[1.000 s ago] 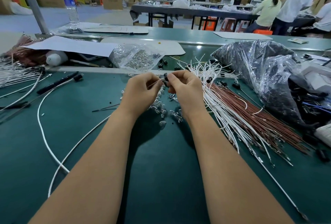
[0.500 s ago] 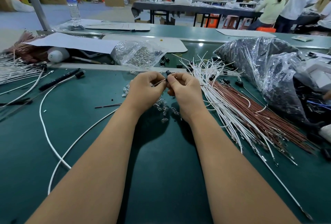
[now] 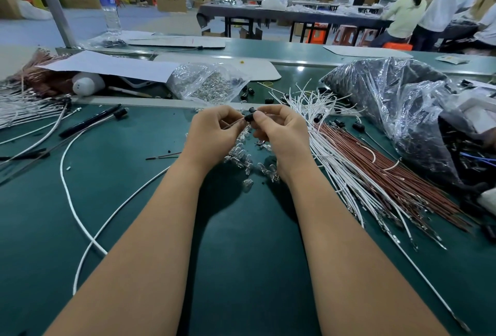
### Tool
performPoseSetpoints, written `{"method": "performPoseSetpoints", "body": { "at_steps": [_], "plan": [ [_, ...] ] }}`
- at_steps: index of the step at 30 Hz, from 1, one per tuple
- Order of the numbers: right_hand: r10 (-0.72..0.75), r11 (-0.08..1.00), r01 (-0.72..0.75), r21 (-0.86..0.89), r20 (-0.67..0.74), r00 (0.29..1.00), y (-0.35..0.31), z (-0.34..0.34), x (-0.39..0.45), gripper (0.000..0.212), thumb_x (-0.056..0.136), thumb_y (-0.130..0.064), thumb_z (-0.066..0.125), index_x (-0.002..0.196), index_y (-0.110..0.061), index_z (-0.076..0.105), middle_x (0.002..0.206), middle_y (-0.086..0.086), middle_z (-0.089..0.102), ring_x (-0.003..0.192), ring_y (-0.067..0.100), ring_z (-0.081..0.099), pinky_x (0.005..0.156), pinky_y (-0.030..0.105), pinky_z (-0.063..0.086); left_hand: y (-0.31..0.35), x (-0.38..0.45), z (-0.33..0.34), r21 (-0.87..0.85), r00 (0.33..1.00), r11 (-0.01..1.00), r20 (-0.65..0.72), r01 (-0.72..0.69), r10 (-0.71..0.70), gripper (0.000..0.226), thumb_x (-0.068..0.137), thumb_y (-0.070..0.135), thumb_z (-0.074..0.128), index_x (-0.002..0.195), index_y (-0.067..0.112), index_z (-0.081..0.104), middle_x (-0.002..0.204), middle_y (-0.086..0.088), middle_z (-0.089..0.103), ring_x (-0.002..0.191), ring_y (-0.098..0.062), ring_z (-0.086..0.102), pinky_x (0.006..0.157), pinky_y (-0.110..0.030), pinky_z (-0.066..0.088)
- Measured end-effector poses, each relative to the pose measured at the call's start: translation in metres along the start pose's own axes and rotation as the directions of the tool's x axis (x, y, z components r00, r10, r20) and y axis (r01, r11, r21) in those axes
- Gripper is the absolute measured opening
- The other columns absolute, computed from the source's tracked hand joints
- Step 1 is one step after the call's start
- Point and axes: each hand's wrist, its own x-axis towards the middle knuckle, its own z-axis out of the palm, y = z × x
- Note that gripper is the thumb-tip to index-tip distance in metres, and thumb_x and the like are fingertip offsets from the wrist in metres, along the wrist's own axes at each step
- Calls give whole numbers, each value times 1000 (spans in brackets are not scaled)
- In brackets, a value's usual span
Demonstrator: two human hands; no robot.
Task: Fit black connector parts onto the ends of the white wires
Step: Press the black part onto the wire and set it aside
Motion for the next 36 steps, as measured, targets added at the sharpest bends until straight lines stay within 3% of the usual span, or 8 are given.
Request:
{"method": "performPoseSetpoints", "body": {
  "at_steps": [5, 10, 16, 20, 24, 29, 36],
  "plan": [
    [15, 1000, -13, 28, -69, 998, -2, -5, 3, 17, 94, -8, 54, 82, -9, 66, 67, 1, 67, 54, 10, 60, 60, 22, 51, -4, 0, 0, 42, 999, 998, -34, -36, 37, 6, 86, 10, 69, 81, 14, 69, 58, 7, 56, 48, 1, 44, 51, -13, 37],
    [-87, 986, 73, -153, -83, 993, 0, -2, 2, 13, 90, -8, 64, 78, -12, 66, 69, 4, 67, 55, 6, 61, 61, 24, 54, -4, 0, -1, 76, 991, 992, -80, -97, 103, 4, 85, 11, 70, 82, 15, 70, 64, 9, 62, 56, 1, 52, 58, -15, 43],
    [-117, 970, 94, -223, -89, 989, 2, -1, 3, 18, 90, -8, 63, 75, -18, 64, 70, 3, 68, 62, 11, 63, 70, 36, 57, -3, -2, -2, 267, 974, 942, -47, -203, 223, 6, 85, 17, 69, 90, 15, 72, 74, 4, 68, 69, -16, 63, 67, -36, 54],
    [-108, 975, 86, -206, -97, 989, 3, -1, 4, 10, 89, -8, 61, 81, -12, 66, 71, 4, 68, 62, 10, 63, 74, 39, 57, -3, -2, -1, 265, 970, 938, -35, -222, 240, 5, 86, 17, 69, 87, 14, 72, 69, 5, 65, 66, -16, 61, 66, -36, 54],
    [-119, 976, 100, -191, -93, 989, 1, -1, 4, 17, 89, -6, 59, 78, -18, 64, 67, 0, 67, 66, 14, 65, 73, 38, 57, -2, -2, -1, 235, 971, 947, -40, -220, 235, 5, 86, 17, 68, 88, 14, 72, 70, 7, 66, 66, -15, 62, 67, -36, 54],
    [-98, 985, 87, -146, -70, 993, -1, -2, 4, 13, 92, -7, 57, 83, -14, 63, 77, 6, 67, 64, 8, 65, 73, 31, 58, -2, -2, -1, 126, 982, 975, -20, -183, 186, 7, 87, 17, 66, 84, 22, 70, 65, 10, 65, 57, -11, 57, 57, -32, 52],
    [-193, 934, 162, -320, -67, 979, -4, -5, 1, 10, 92, -13, 60, 82, -14, 63, 76, 4, 67, 70, 17, 67, 74, 41, 58, -1, -2, 1, 96, 983, 979, -16, -179, 181, 8, 87, 11, 66, 84, 17, 70, 65, 7, 64, 56, -4, 52, 57, -26, 47]
  ]
}}
